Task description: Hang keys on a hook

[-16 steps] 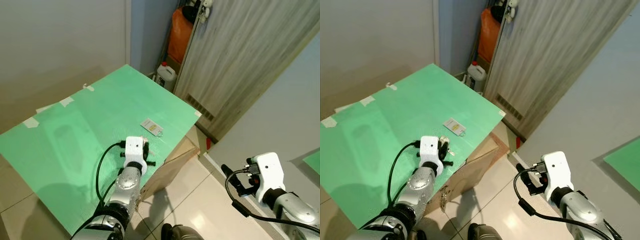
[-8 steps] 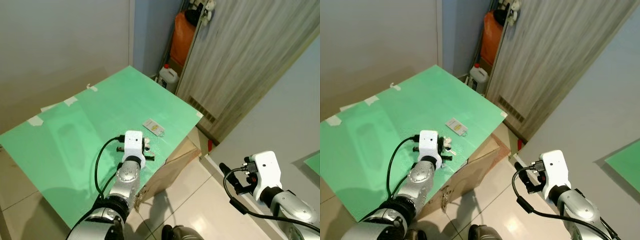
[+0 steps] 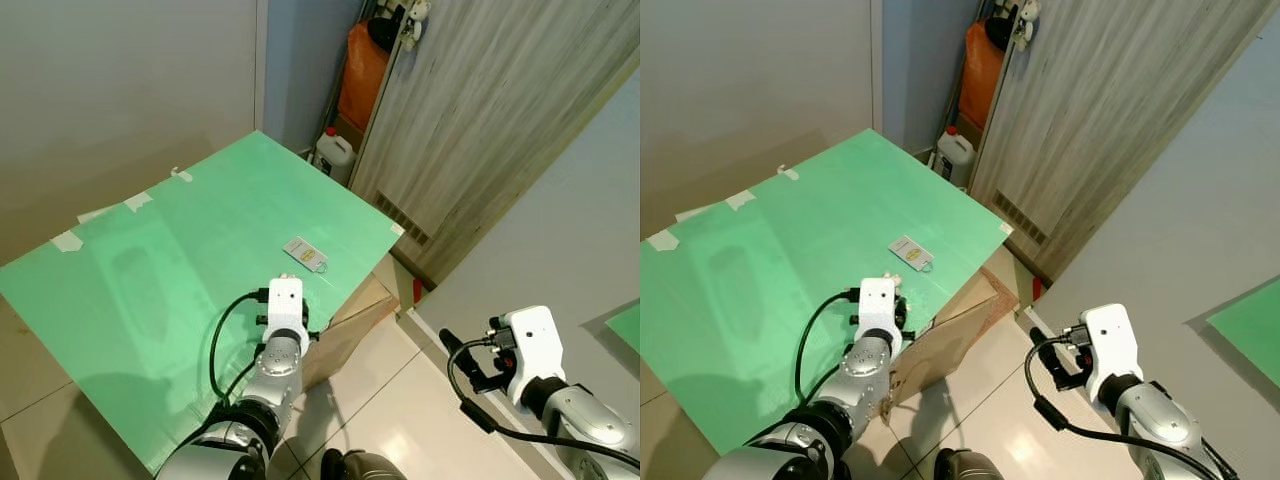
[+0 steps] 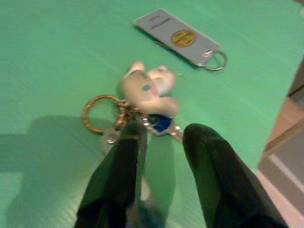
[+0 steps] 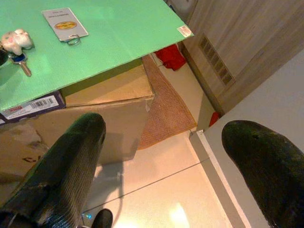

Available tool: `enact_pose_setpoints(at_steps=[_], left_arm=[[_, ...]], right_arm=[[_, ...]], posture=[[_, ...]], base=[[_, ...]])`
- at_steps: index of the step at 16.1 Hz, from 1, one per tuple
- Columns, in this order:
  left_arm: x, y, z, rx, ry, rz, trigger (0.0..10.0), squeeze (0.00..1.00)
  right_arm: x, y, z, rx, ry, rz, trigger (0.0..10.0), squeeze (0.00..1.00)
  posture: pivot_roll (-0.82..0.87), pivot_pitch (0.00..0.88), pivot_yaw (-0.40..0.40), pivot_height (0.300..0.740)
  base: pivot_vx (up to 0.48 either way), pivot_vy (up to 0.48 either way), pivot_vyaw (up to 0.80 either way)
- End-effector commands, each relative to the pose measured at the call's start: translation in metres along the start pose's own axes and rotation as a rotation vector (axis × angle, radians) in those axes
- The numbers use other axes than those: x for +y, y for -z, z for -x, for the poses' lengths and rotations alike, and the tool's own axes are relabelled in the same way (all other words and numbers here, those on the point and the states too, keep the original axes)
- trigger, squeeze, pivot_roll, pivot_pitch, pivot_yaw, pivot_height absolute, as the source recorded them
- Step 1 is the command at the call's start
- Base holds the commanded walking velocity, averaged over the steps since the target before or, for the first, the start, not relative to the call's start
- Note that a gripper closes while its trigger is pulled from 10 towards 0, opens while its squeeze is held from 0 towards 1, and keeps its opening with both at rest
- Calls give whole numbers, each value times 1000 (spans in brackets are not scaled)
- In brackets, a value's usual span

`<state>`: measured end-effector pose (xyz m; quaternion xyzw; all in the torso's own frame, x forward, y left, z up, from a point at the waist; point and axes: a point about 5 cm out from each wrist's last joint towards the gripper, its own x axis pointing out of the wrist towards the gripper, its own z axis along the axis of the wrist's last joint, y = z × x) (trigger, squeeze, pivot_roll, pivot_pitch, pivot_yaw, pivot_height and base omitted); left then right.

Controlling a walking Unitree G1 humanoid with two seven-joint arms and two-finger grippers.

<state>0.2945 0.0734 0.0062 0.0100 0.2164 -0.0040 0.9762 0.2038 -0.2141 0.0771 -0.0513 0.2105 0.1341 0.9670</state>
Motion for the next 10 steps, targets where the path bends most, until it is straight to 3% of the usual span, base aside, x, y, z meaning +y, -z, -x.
enact_pose_setpoints(at_steps=[1,4,5,6,7,10], left_arm=[[-9,-2,1,8,-22,-24,10000,1000],[0,-5,-1,-7,-99,-21,10000,1000],[-1,-3,-1,17,-87,14,10000,1000],[-2,-2,-1,28,-75,25,10000,882],[-4,0,-1,43,-58,37,10000,0],[-6,2,-1,87,-72,87,10000,0]], right_arm=[[-3,-1,4,4,17,23,10000,0],[-4,1,5,9,19,22,10000,0],[-4,1,5,9,18,23,10000,0],[-3,0,5,8,15,24,10000,0],[-3,0,5,8,13,27,10000,0],[-4,1,5,12,11,29,10000,0]], posture=[[-245,111,-155,740],[-243,107,-152,740],[-240,104,-155,740],[-240,104,-157,740],[-240,102,-160,740],[-240,98,-159,740]], base=[[0,0,0],[0,0,0],[0,0,0],[0,0,0],[0,0,0],[0,0,0]])
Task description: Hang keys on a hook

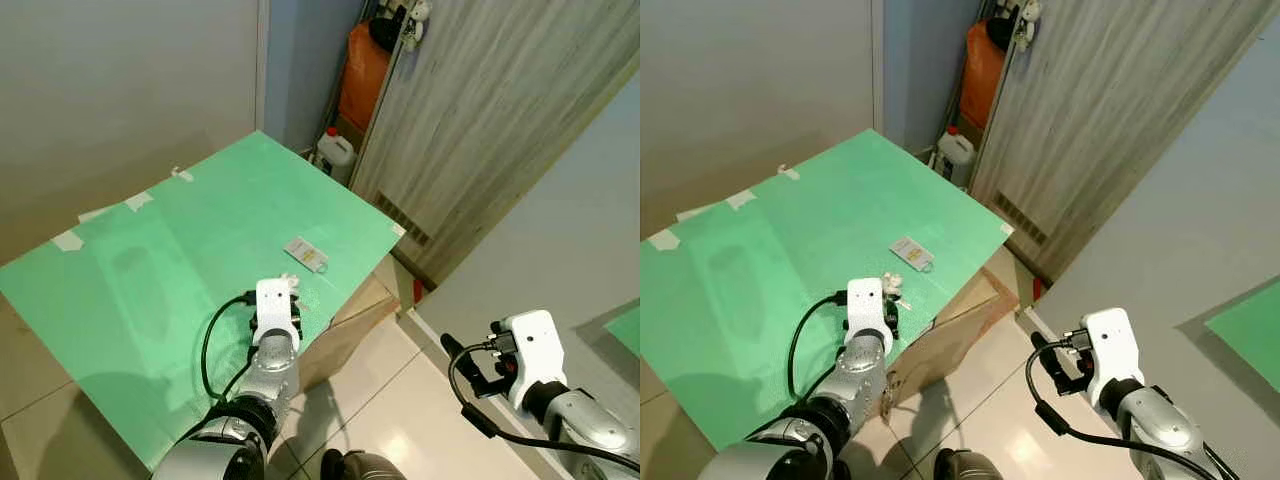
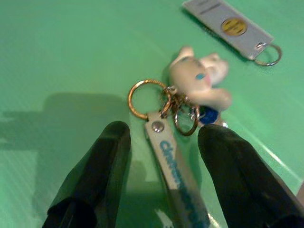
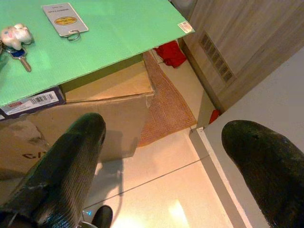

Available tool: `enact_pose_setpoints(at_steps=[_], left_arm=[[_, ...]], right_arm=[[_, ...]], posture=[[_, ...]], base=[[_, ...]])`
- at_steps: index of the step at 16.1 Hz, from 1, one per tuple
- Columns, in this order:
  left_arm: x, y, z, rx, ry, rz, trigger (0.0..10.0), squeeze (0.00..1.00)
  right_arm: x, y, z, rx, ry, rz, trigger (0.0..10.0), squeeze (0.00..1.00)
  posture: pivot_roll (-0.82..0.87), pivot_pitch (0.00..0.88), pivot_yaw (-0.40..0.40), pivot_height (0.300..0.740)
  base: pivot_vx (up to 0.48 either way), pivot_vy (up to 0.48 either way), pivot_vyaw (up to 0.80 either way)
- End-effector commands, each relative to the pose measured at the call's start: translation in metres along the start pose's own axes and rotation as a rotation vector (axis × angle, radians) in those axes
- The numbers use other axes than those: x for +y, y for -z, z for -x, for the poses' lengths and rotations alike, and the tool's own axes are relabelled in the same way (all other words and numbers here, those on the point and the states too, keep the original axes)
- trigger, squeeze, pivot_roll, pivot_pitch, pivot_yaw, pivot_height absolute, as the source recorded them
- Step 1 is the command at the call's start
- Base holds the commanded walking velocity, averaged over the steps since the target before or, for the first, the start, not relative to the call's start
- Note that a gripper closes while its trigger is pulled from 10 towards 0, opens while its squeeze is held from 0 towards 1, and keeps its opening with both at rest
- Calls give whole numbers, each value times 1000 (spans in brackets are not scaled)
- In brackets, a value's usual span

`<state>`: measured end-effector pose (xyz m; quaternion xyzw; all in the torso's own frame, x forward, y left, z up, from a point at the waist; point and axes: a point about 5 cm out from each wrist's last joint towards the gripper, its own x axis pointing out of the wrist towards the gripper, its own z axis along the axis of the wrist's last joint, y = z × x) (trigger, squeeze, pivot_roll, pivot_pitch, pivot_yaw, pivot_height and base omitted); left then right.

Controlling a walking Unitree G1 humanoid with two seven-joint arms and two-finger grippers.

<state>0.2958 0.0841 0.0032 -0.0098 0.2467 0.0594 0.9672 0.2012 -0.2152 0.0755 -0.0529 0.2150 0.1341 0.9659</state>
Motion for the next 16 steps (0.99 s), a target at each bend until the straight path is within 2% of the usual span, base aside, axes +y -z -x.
enact_pose_setpoints(at_steps=[1,4,7,9,10,12,16], left_arm=[[-18,1,4,34,44,24,10000,0],[-25,3,6,78,48,37,10000,0],[-28,9,6,145,85,91,10000,0],[-26,9,5,172,116,93,10000,0],[-23,13,5,203,111,68,10000,0],[-14,21,5,246,57,51,10000,0],[-10,24,5,249,78,42,10000,0]], right_arm=[[-3,-1,4,3,11,26,10000,0],[-2,0,5,6,12,23,10000,0],[-2,0,6,8,11,21,10000,0],[-1,1,7,13,11,18,10000,0],[-1,1,7,15,11,16,10000,0],[0,1,6,15,10,14,10000,0],[1,1,3,17,1,12,10000,0]], posture=[[-241,97,-156,740],[-244,103,-155,740],[-251,111,-158,740],[-248,113,-160,740],[-248,113,-160,740],[-240,117,-160,740],[-231,116,-164,740]], base=[[0,0,0],[0,0,0],[0,0,0],[0,0,0],[0,0,0],[0,0,0],[0,0,0]])
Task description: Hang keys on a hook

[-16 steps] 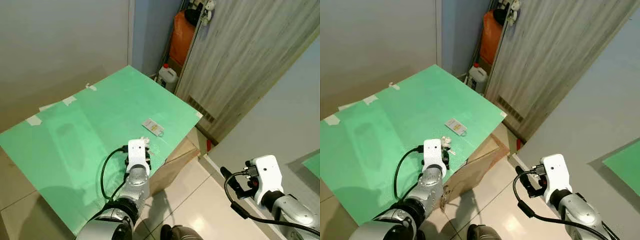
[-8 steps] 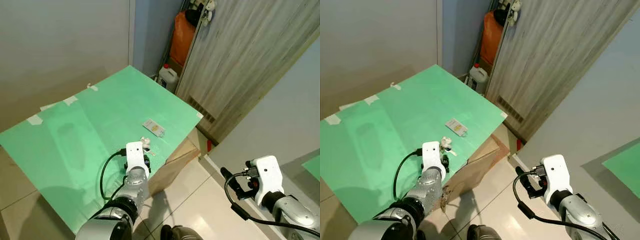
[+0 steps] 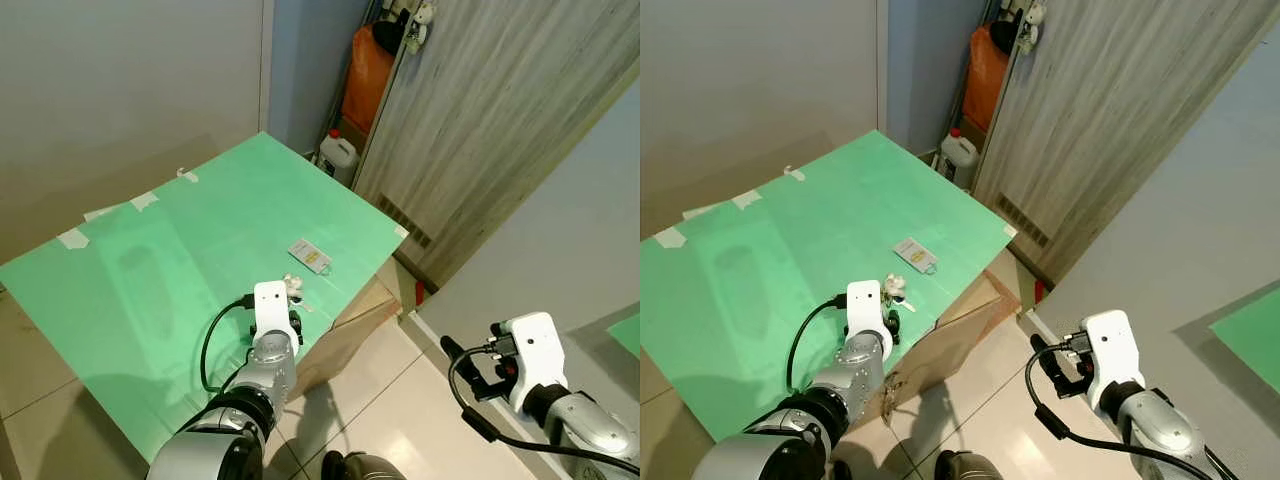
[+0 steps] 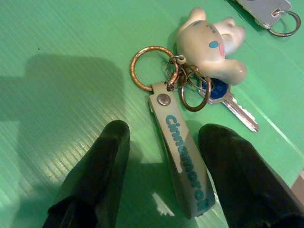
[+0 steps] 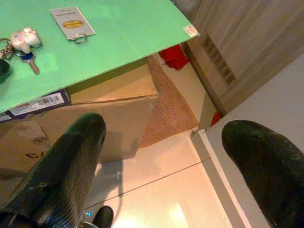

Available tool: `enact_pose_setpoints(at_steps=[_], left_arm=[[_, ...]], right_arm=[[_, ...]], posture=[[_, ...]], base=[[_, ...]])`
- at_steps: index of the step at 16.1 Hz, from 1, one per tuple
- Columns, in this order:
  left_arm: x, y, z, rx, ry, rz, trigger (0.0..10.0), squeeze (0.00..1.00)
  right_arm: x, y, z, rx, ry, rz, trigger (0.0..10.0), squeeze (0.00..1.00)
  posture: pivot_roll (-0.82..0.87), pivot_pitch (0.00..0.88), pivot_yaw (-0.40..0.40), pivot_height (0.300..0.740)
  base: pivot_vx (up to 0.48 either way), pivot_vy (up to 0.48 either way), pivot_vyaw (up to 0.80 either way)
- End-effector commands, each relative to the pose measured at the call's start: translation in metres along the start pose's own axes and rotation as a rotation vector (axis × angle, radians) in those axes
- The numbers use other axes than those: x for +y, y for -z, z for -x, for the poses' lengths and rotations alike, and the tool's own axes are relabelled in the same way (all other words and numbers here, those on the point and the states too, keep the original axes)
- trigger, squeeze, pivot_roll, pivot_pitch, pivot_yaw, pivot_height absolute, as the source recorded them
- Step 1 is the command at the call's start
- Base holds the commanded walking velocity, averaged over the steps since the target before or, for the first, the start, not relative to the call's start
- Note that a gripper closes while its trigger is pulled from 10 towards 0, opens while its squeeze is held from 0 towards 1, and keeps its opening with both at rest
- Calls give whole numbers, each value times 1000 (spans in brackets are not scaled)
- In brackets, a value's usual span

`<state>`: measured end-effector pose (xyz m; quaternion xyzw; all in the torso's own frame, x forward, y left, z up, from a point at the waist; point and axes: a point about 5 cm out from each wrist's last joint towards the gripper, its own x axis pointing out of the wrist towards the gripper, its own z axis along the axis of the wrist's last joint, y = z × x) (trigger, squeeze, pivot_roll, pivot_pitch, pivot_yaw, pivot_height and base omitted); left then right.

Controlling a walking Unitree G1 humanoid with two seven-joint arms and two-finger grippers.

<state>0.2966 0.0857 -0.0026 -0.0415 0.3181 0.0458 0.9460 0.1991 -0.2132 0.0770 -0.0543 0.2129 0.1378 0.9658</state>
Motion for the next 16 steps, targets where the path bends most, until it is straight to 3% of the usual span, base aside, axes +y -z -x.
enact_pose_setpoints(at_steps=[1,2,3,4,7,11,16], left_arm=[[-11,22,5,112,53,-22,10000,0],[-10,26,5,149,72,-36,10000,0],[-9,32,6,191,102,-56,4353,0],[-7,38,6,227,122,-68,0,0],[-4,44,7,270,140,-66,0,0],[1,49,8,291,171,-127,0,0],[5,21,2,70,131,-253,0,0]], right_arm=[[-1,2,1,20,5,6,10000,0],[0,2,0,19,4,5,10000,0],[0,1,0,17,3,4,10000,0],[0,0,-1,15,3,4,10000,0],[1,0,0,14,6,2,10000,0],[0,0,0,16,8,0,10000,0],[1,0,-1,16,7,-4,10000,0]], posture=[[-231,116,-165,740],[-231,115,-164,740],[-232,114,-163,740],[-236,116,-162,740],[-241,123,-164,740],[-240,125,-165,740],[-229,126,-165,740]], base=[[0,0,0],[0,0,0],[0,0,0],[0,0,0],[0,0,0],[0,0,0],[0,0,0]])
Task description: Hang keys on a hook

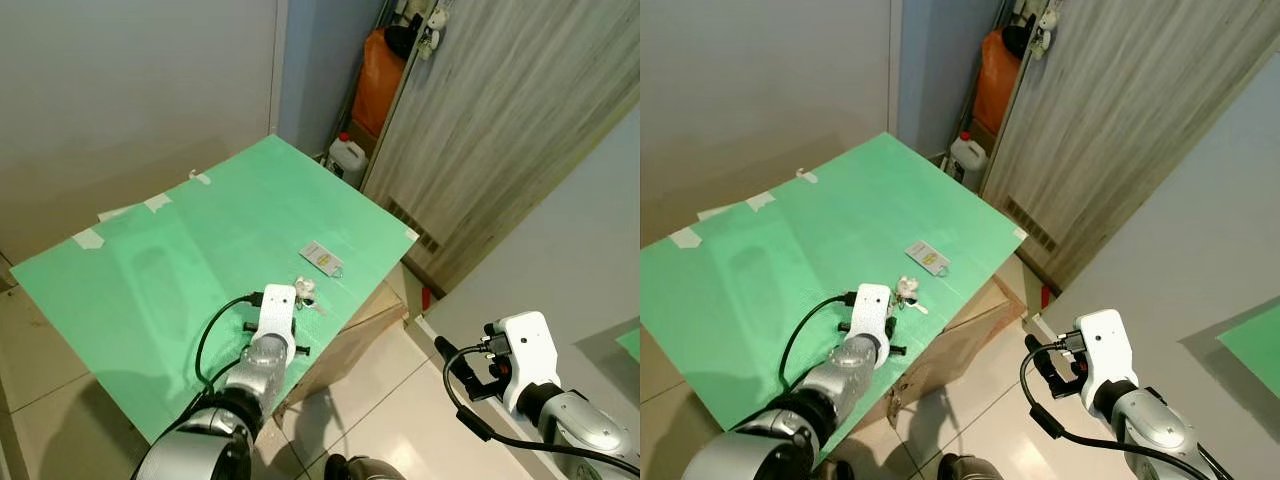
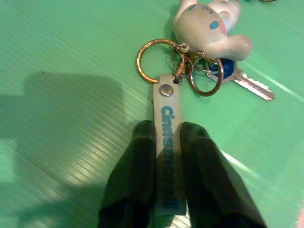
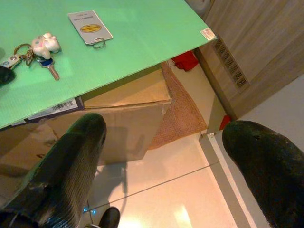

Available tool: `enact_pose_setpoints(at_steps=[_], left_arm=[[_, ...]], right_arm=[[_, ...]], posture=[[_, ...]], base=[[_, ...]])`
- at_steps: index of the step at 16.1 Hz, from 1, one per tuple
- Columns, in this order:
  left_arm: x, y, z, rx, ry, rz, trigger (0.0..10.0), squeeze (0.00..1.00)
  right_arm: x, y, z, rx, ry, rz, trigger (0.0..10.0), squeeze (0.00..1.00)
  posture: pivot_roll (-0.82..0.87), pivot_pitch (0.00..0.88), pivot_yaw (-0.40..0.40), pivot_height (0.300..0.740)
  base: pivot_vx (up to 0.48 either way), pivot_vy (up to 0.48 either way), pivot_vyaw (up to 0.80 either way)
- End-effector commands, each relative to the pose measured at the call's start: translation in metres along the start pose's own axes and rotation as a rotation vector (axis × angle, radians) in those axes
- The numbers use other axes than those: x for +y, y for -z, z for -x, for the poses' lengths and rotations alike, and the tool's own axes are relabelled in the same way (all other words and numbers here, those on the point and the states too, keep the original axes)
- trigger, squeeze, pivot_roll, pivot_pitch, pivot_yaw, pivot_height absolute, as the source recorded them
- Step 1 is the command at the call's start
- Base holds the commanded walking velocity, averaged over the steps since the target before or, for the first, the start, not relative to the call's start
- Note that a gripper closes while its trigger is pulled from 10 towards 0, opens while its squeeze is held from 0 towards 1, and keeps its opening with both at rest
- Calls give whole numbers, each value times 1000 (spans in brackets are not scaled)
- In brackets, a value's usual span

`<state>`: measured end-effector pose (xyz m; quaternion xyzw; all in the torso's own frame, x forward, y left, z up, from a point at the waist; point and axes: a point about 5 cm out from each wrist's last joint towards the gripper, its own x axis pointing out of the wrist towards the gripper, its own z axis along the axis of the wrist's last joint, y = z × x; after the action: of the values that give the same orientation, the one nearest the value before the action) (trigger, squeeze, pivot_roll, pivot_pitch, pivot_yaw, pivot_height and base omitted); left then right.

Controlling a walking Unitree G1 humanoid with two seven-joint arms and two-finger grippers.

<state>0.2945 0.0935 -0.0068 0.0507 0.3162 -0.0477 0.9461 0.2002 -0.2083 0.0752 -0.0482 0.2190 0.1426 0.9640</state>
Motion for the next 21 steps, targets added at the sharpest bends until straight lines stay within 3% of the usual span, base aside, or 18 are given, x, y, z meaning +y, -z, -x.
enact_pose_setpoints(at_steps=[1,6,9,14,17,21], left_arm=[[-8,10,3,17,11,-35,0,0],[-2,-16,7,-212,-14,-33,0,0],[16,-43,15,-385,-59,-63,0,0],[24,-107,37,-647,59,-182,0,0],[37,-135,41,-701,77,-190,0,0],[39,-152,51,-783,115,-152,0,0]], right_arm=[[-3,0,0,5,18,5,10000,0],[0,-5,-17,-19,-1,-6,10000,0],[4,-10,-32,-44,-18,-13,10000,0],[19,-34,-69,-158,-36,-52,10000,0],[28,-47,-91,-212,-33,-81,10000,0],[33,-61,-100,-289,-19,-91,10000,0]], posture=[[-219,122,-162,740],[-168,96,-156,740],[-115,63,-153,740],[-19,0,-93,740],[19,0,-54,740],[22,0,-27,740]], base=[[0,0,0],[0,0,0],[0,0,0],[0,0,0],[0,0,0],[0,0,0]])
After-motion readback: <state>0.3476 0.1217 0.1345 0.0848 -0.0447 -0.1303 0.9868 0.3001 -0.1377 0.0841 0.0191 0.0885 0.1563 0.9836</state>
